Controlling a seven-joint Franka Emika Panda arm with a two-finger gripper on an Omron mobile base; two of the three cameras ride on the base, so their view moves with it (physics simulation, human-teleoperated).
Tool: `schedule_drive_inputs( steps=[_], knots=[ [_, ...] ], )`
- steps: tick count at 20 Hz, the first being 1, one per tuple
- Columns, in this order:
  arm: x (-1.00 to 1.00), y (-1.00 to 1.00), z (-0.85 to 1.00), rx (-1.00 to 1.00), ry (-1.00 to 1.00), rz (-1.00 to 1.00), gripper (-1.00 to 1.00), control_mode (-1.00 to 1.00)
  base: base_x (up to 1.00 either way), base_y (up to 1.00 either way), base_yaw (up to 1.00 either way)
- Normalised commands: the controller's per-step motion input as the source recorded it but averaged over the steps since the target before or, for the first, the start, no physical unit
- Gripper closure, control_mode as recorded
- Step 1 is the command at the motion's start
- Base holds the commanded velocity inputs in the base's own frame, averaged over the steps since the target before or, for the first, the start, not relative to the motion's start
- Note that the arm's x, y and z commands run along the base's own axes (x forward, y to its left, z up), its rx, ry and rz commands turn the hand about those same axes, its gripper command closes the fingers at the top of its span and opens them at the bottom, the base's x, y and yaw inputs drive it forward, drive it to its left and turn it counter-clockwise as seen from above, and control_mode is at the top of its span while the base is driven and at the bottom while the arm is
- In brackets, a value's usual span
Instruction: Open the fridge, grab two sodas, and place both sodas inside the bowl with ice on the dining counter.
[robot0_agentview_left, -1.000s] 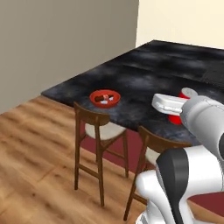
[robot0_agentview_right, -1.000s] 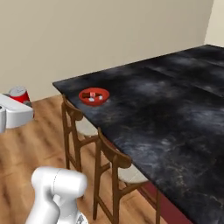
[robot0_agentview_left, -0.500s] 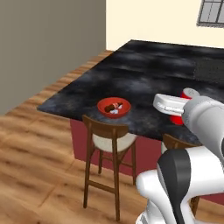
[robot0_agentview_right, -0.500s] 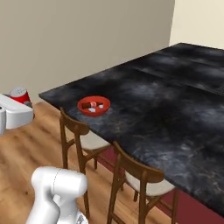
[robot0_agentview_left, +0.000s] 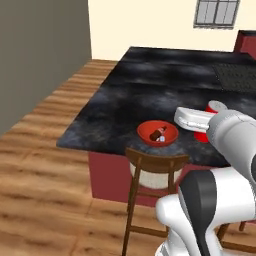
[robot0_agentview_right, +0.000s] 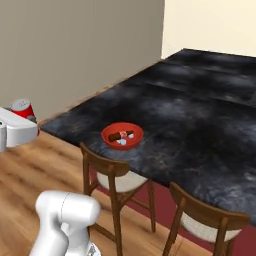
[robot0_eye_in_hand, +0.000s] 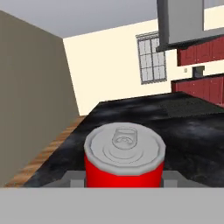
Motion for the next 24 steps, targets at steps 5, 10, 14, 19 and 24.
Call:
schedule_drive_inputs(
  steps=[5,10,14,19,24],
  knots=[
    [0.00,0.00,0.00,0.00,0.00,0.00,1.00,1.00,0.42,0.46,-0.48],
    [0.00,0.00,0.00,0.00,0.00,0.00,1.00,1.00,0.41,0.21,-0.51],
    [0.00,0.00,0.00,0.00,0.00,0.00,1.00,1.00,0.69,0.41,-0.47],
    [0.00,0.00,0.00,0.00,0.00,0.00,1.00,1.00,0.99,0.51,-0.35],
    [0.60,0.01,-0.14,0.00,0.14,-0.03,1.00,-1.00,0.40,0.12,-0.10]
  ],
)
